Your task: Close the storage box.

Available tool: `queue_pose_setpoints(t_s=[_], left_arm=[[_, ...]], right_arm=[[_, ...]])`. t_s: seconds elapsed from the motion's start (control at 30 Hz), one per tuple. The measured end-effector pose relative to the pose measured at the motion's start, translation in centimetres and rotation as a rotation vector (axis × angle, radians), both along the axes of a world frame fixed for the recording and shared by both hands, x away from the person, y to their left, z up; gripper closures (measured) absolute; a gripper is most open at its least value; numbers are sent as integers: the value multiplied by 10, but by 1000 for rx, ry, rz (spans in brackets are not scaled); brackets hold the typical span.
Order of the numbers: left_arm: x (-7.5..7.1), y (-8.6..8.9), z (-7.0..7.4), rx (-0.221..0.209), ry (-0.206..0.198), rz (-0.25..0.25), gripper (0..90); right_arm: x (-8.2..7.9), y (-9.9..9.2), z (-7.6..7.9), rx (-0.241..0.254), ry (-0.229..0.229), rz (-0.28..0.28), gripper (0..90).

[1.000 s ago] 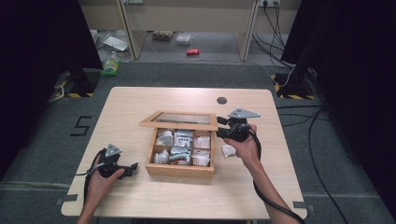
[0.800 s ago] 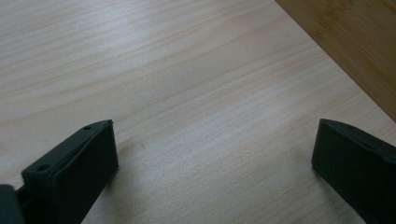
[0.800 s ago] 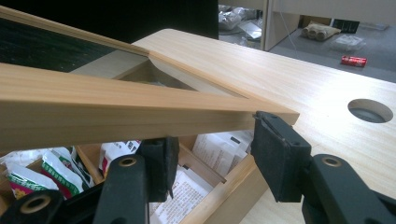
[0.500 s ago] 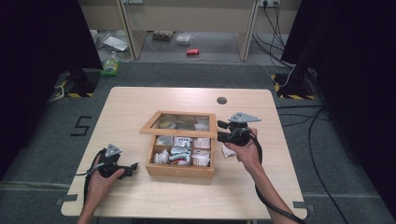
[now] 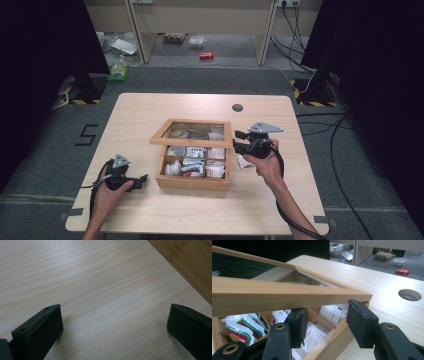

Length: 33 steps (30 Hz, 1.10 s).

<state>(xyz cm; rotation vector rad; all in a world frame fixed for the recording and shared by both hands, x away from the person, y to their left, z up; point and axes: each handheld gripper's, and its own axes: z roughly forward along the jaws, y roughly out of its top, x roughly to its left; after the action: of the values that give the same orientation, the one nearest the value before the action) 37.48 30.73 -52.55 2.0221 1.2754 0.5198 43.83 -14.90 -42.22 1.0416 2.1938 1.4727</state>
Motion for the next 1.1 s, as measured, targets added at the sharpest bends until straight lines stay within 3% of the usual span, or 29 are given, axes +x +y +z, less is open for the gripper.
queue_pose_setpoints(t_s=[0.3,1.1], left_arm=[[0,0,0,0,0,0,0],[0,0,0,0,0,0,0]], right_arm=[[-5,-3,0,6,7,-1,512],[-18,-4,-18,-40,42,3,513]])
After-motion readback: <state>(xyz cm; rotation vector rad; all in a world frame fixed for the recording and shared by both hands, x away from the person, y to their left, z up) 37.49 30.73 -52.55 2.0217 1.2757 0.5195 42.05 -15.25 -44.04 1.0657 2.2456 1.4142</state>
